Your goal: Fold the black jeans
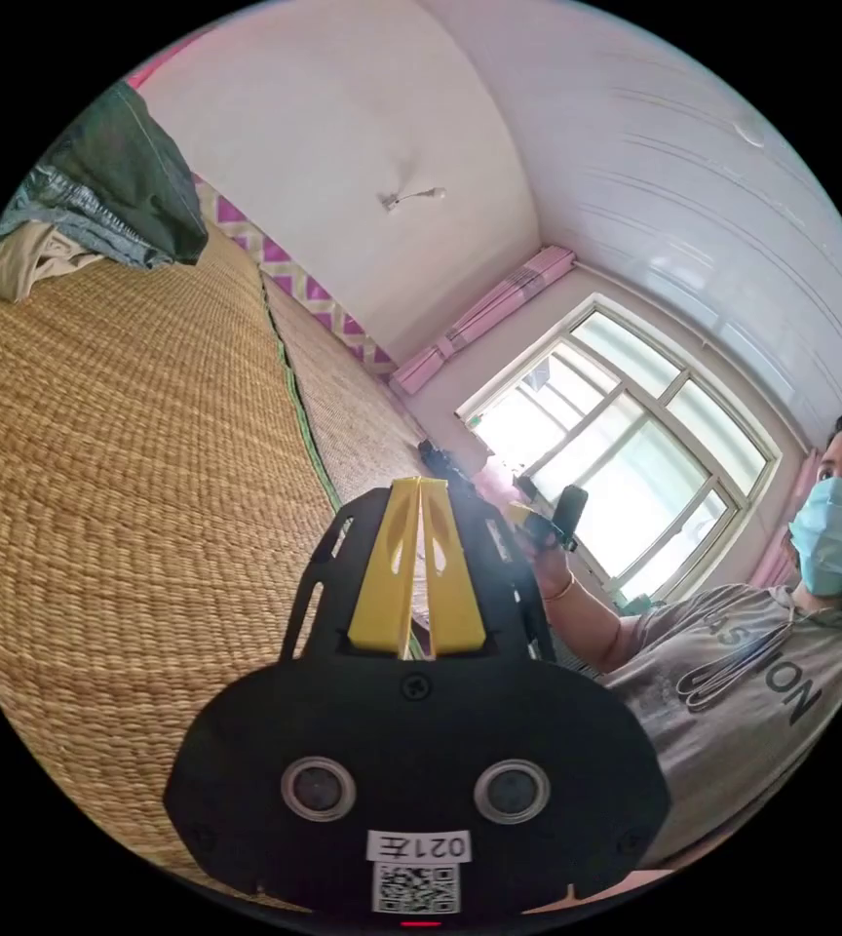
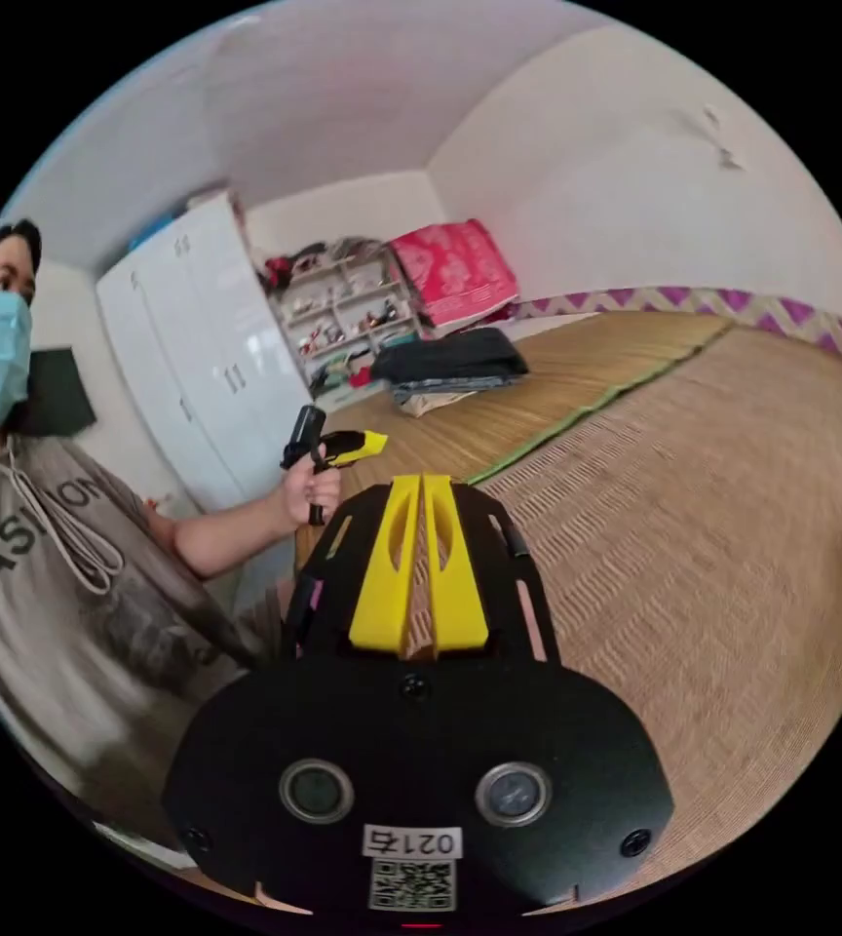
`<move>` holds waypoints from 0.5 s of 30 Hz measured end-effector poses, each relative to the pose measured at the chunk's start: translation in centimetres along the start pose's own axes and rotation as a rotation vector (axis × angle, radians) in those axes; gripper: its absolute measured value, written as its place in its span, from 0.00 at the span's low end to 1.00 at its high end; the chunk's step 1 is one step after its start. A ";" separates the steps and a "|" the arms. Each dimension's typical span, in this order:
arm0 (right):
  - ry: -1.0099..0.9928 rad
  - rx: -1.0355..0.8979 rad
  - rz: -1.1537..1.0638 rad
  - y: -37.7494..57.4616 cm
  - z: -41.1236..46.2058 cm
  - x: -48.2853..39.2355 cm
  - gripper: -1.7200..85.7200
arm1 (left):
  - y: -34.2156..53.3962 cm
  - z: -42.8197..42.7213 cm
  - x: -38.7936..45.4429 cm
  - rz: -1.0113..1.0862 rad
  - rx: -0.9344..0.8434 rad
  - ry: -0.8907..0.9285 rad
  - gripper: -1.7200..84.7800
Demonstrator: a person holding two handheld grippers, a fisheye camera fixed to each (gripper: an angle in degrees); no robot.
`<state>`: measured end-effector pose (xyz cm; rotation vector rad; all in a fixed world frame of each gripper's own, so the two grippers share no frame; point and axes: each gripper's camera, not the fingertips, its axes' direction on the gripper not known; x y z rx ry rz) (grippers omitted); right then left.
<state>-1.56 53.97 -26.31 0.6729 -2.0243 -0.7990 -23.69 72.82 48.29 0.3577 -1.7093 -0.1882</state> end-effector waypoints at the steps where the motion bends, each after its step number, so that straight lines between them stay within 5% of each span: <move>1: 0.003 -0.034 -0.046 -2.2 1.7 -1.1 0.03 | 0.3 -0.9 0.2 0.011 0.030 0.027 0.01; 6: 0.150 -0.149 -0.477 -19.9 17.3 -11.4 0.04 | 1.8 -4.4 0.3 0.031 0.150 0.149 0.01; 15: 0.325 -0.282 -0.810 -42.6 45.7 -21.3 0.15 | 4.1 -8.7 -0.3 0.034 0.305 0.345 0.01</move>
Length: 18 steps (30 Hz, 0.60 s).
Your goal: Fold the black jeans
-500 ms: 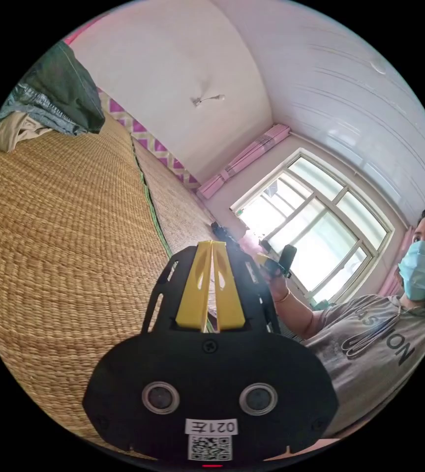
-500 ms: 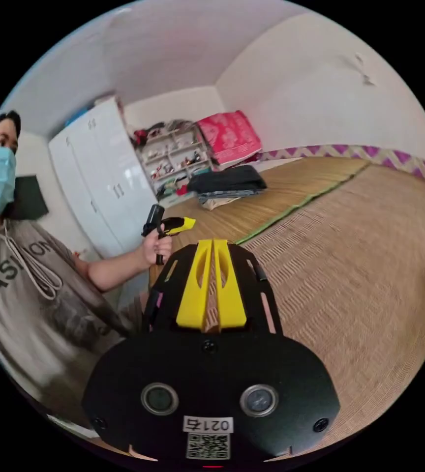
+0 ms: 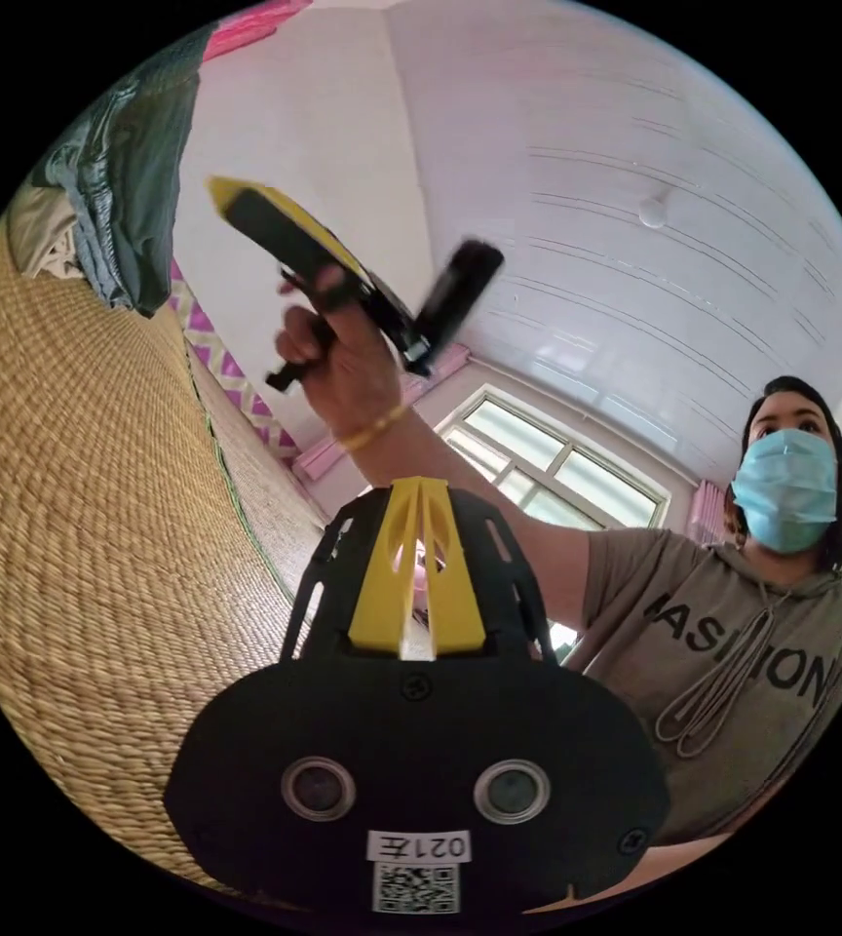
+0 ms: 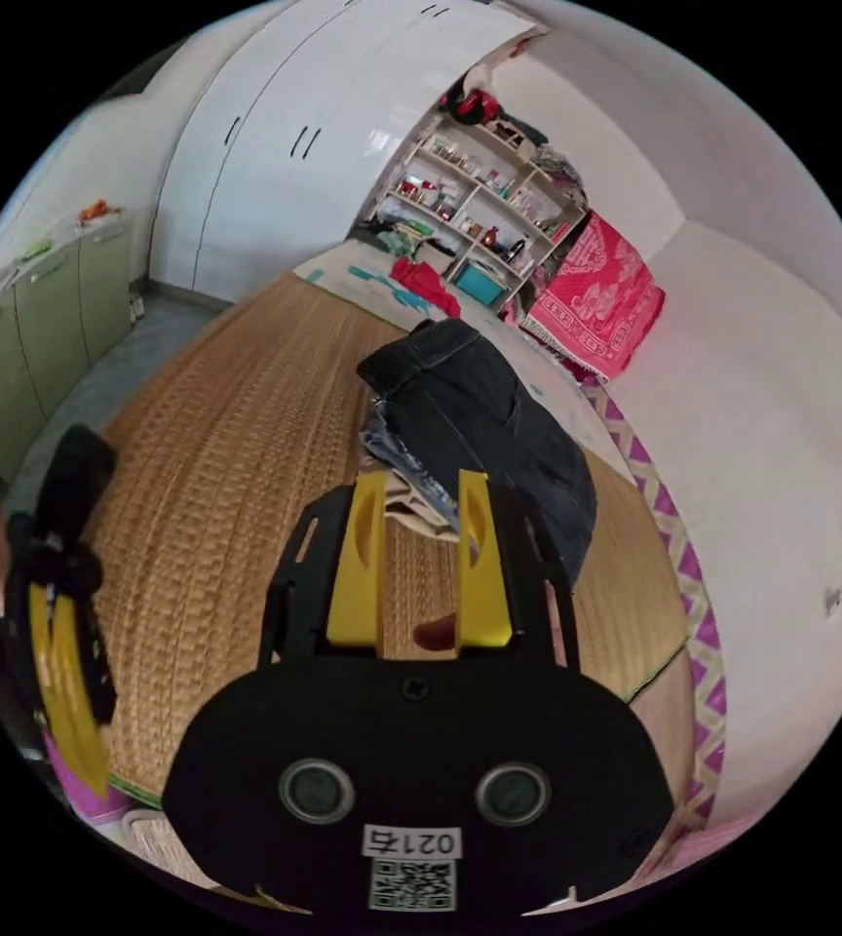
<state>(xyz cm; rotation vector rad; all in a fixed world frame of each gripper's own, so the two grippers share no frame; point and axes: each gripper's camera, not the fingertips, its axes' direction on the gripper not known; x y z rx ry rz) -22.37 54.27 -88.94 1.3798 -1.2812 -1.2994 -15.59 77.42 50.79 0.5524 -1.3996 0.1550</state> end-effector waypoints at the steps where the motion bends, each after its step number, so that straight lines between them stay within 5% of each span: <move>1: -0.007 -0.001 -0.008 -1.5 1.1 0.3 0.16 | 0.1 -0.3 0.3 0.005 0.005 0.009 0.01; 10: 0.050 -0.126 -0.198 -13.4 12.4 5.3 0.21 | 0.9 -0.8 1.2 -0.017 -0.004 0.006 0.01; 18: -0.282 -0.144 0.128 -14.0 14.7 19.9 0.11 | 1.9 -0.7 1.5 -0.038 -0.010 0.008 0.01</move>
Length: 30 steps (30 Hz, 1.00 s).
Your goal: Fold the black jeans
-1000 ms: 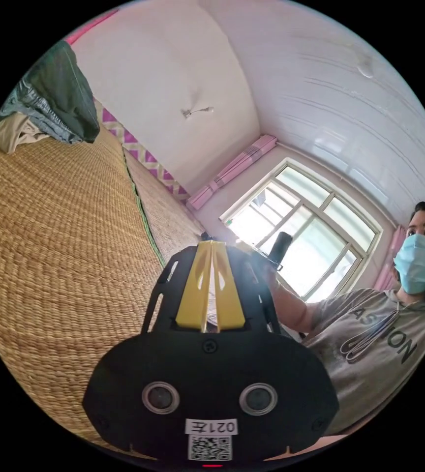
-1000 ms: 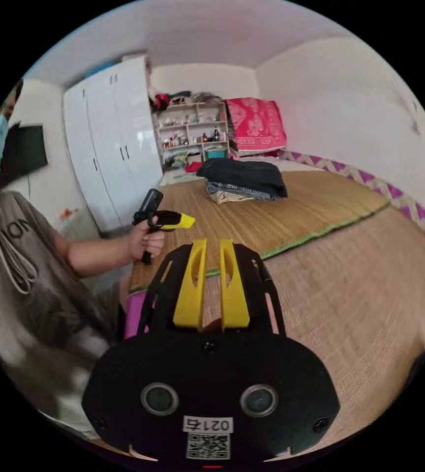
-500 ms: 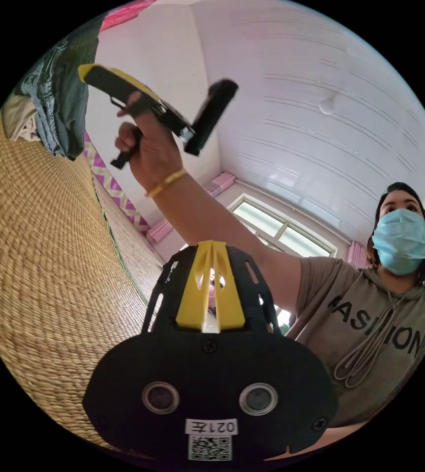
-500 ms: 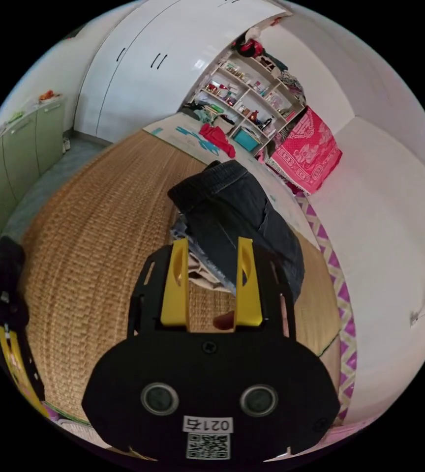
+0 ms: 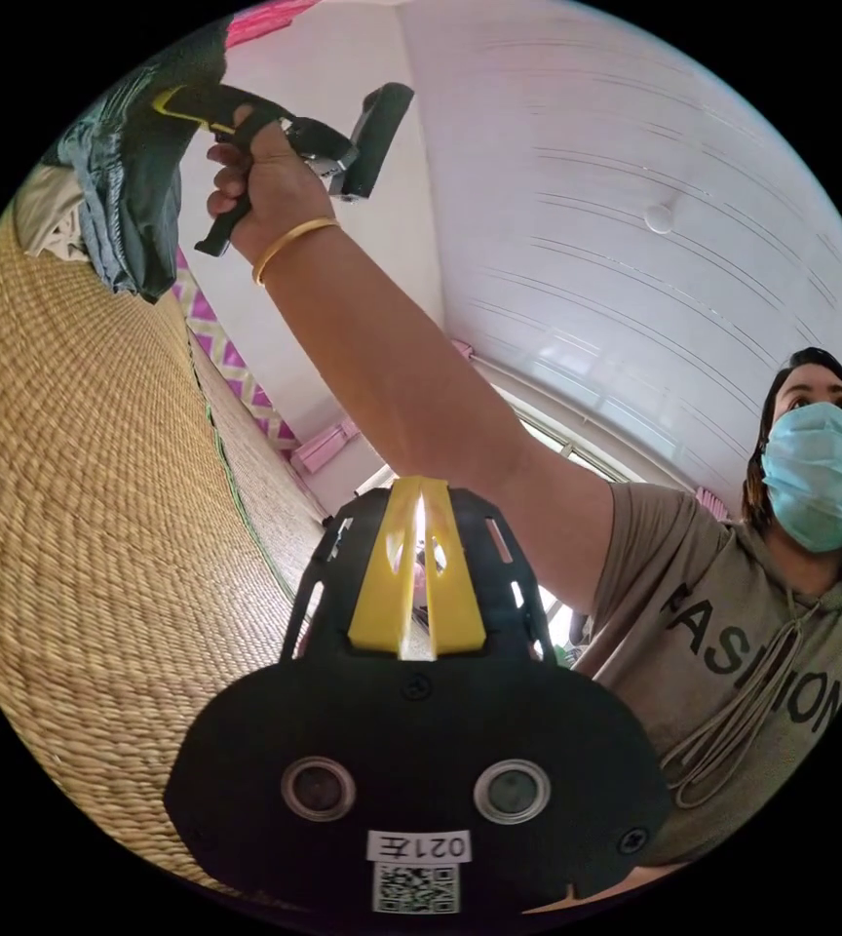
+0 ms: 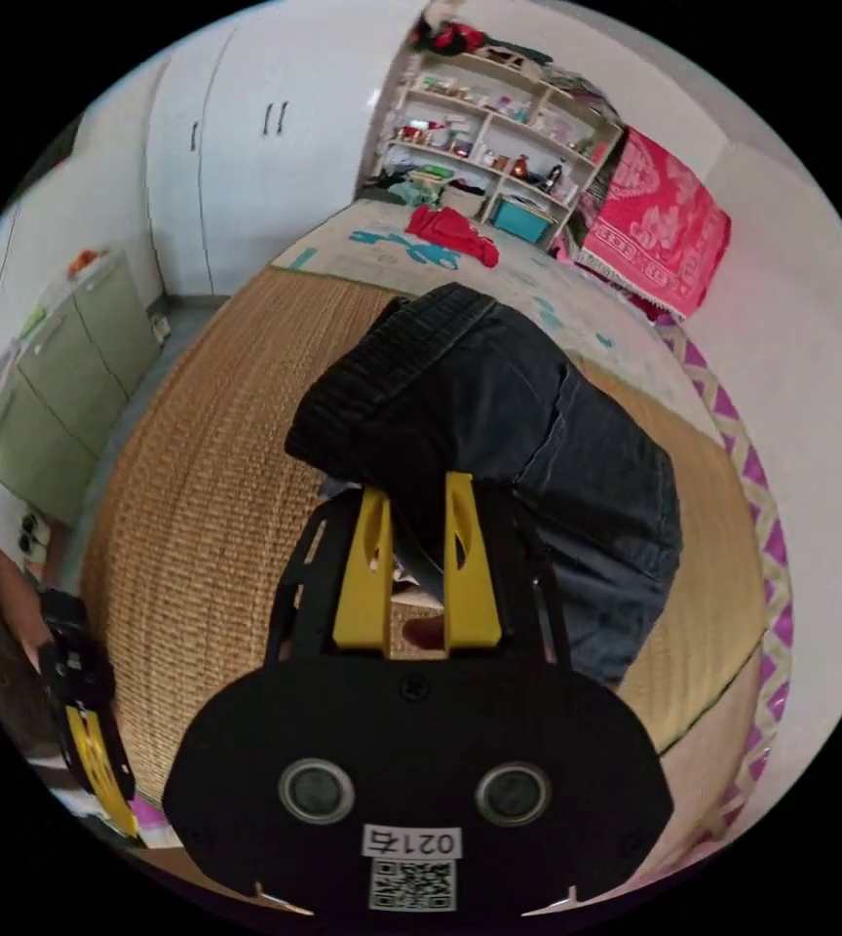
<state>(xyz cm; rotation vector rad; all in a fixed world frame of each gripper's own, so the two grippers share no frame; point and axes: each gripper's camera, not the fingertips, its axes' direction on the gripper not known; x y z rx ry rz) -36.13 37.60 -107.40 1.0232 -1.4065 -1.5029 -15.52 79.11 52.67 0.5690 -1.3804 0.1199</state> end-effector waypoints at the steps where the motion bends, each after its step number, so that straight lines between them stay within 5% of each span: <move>1: -0.024 0.015 0.030 0.2 -0.4 1.3 0.11 | 0.2 0.1 0.0 -0.002 -0.002 0.001 0.01; 9: -0.197 0.253 0.398 5.9 -8.6 18.4 0.10 | 1.3 0.7 -0.2 -0.021 -0.003 -0.006 0.01; 17: -0.024 0.322 0.513 17.1 -24.8 29.9 0.10 | 2.6 1.7 -0.7 -0.047 -0.008 -0.018 0.01; 24: 0.395 0.011 0.417 31.6 -40.5 26.9 0.09 | 3.6 2.6 -1.2 -0.061 -0.006 -0.031 0.01; 30: 0.429 -0.321 0.357 44.9 -32.3 13.5 0.09 | 4.5 3.5 -1.6 -0.063 -0.006 -0.036 0.01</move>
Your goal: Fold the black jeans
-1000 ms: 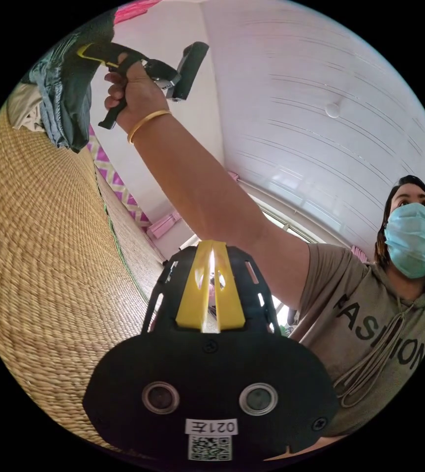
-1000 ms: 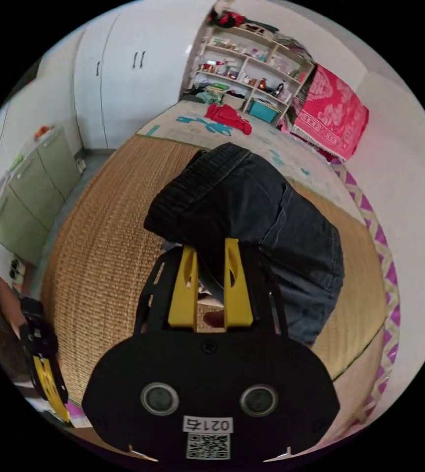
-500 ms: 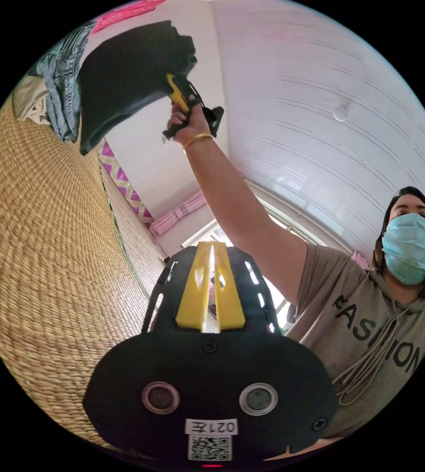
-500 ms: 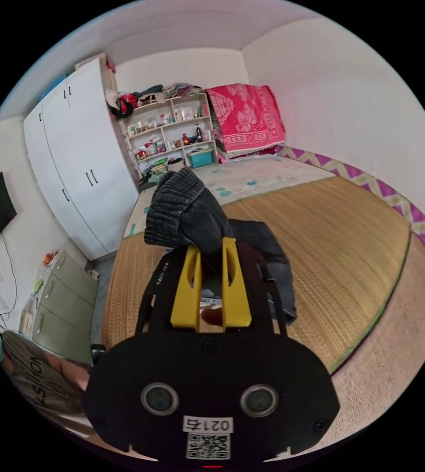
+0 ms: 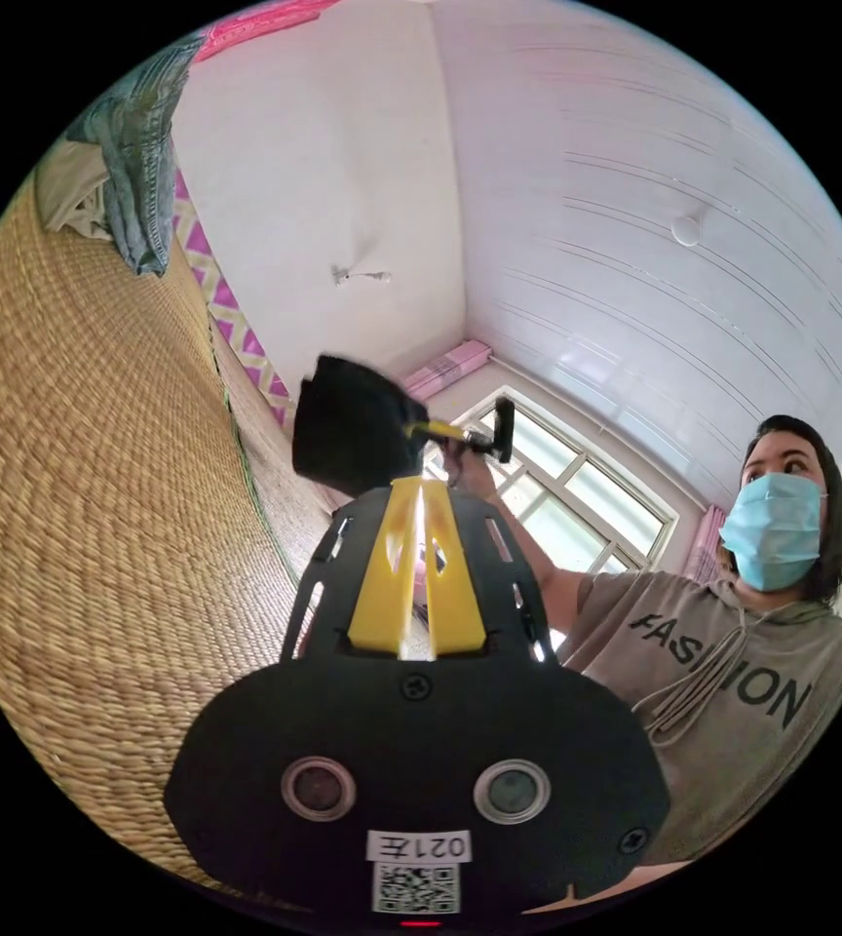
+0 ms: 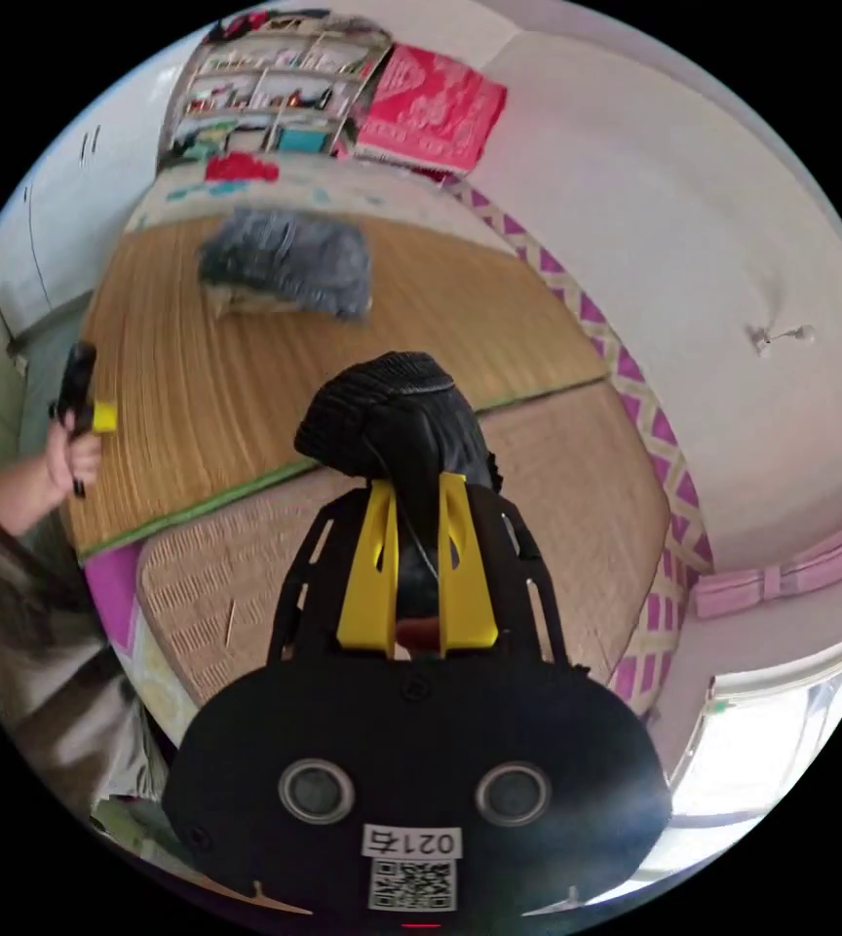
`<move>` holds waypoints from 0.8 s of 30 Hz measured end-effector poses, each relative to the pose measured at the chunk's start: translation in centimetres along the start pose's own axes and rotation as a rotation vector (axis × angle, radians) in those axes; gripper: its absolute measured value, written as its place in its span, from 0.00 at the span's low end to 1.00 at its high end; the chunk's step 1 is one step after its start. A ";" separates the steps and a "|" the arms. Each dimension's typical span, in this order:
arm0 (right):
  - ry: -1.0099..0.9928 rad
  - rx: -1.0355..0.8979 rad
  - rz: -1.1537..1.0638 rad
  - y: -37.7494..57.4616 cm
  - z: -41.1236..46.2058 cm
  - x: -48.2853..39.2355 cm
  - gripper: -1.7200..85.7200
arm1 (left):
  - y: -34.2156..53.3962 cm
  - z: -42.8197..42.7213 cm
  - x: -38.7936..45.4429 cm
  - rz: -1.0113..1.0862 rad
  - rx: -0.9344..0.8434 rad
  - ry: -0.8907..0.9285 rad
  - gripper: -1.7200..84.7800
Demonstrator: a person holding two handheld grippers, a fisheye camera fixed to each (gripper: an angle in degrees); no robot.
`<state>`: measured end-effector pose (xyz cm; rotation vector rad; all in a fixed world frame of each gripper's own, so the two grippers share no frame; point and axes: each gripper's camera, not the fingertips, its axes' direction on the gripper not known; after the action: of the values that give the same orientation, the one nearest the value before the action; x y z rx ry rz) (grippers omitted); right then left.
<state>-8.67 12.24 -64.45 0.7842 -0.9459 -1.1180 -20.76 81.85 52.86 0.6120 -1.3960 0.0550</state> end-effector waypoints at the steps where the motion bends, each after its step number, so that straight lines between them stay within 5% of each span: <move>1: 0.012 -0.032 -0.025 1.3 1.7 -2.3 0.09 | 0.2 0.2 0.0 0.007 0.000 -0.001 0.01; 5: 0.002 -0.091 -0.011 8.5 8.7 -13.9 0.09 | 0.7 1.0 -0.4 -0.003 -0.005 -0.005 0.01; 11: -0.128 0.131 0.326 11.9 2.5 -6.5 0.10 | 1.3 2.1 -1.3 -0.026 -0.024 -0.001 0.01; 17: -0.336 0.318 0.238 10.5 1.6 -17.5 0.11 | 1.9 2.8 -1.5 -0.006 -0.015 0.011 0.01; 24: -0.405 0.306 0.176 14.3 6.2 -24.5 0.17 | 3.3 1.8 0.9 0.198 0.061 0.135 0.01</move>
<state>-12.67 39.23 -54.70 0.7128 -1.5235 -1.0068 -23.52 83.56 54.94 0.5091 -1.3235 0.2932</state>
